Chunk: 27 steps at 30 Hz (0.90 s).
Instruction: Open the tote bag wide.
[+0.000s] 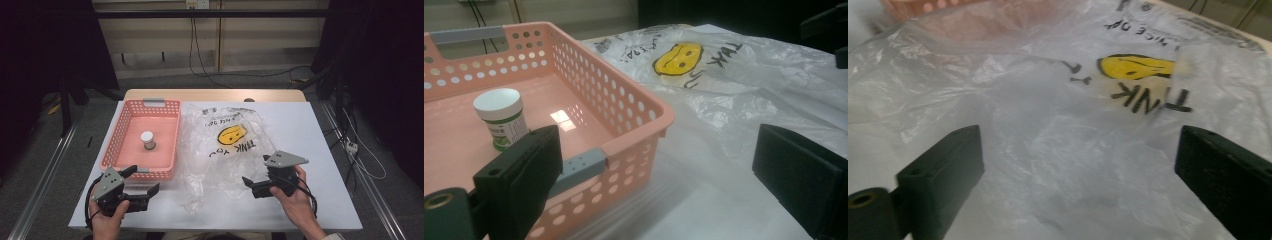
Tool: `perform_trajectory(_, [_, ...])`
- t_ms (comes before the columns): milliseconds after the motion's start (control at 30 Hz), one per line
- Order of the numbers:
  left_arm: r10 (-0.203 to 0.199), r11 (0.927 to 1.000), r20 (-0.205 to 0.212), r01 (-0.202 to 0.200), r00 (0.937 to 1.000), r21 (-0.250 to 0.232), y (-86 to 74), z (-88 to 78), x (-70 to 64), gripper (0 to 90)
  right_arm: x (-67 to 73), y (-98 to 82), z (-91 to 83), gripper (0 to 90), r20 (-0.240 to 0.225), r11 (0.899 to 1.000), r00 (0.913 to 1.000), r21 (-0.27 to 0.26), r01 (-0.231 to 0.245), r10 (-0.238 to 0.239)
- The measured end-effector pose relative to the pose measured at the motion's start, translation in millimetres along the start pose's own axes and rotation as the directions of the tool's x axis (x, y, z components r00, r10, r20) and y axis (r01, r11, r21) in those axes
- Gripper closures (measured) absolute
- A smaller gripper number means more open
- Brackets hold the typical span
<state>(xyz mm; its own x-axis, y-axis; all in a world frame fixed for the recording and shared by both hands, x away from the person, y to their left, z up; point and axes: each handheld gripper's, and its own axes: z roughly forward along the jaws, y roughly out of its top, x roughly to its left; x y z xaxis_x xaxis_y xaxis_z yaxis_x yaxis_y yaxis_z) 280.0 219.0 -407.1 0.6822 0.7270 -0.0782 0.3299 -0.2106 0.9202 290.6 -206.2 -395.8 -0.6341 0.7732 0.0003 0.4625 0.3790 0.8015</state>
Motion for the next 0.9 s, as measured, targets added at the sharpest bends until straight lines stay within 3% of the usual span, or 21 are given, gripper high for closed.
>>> perform_trajectory(133, [0.007,1.0000,0.005,-0.007,1.0000,0.005,0.1,0.3,-0.2,5.9,4.5,7.5,18.3,15.7,-0.050,0.998,0.9984,0.048,0.029,-0.027])
perform_trajectory(267, [-0.001,1.0000,0.000,0.001,1.0000,0.007,0.0,0.8,0.0,5.9,6.7,8.8,40.1,20.7,-0.077,0.993,0.9967,0.114,0.034,-0.025])
perform_trajectory(333, [0.005,0.9999,-0.001,-0.005,1.0000,0.011,0.1,1.0,0.0,5.9,6.2,5.8,48.6,20.4,-0.094,0.992,0.9954,0.122,0.030,-0.018])
perform_trajectory(433, [0.010,0.9999,0.004,-0.010,0.9999,0.013,0.2,1.1,-0.5,5.9,4.8,0.5,60.1,18.7,-0.079,0.984,0.9966,0.171,0.038,-0.024])
perform_trajectory(533, [0.010,0.9999,-0.002,-0.010,0.9999,0.010,0.2,0.9,0.0,5.8,1.5,-3.9,65.8,17.9,-0.074,0.983,0.9972,0.180,0.027,-0.014])
perform_trajectory(600, [0.006,0.9999,-0.003,-0.006,1.0000,0.010,0.2,1.0,1.4,5.8,-2.4,-10.4,76.8,15.9,-0.054,0.973,0.9984,0.227,0.030,-0.018])
perform_trajectory(733, [0.007,0.9999,-0.001,-0.007,1.0000,0.013,-0.2,0.7,1.8,5.8,-7.0,-12.0,82.2,16.3,-0.037,0.971,0.9993,0.238,0.013,-0.005])
perform_trajectory(867, [0.009,0.9998,0.002,-0.009,1.0000,0.015,-0.3,0.5,2.2,5.8,-11.0,-14.6,85.3,27.5,-0.031,0.968,0.9994,0.249,-0.009,0.017])
perform_trajectory(900, [0.009,0.9998,0.002,-0.009,1.0000,0.015,-0.3,0.5,2.2,5.8,-13.6,-16.8,86.6,31.2,-0.028,0.970,0.9985,0.241,-0.038,0.046])
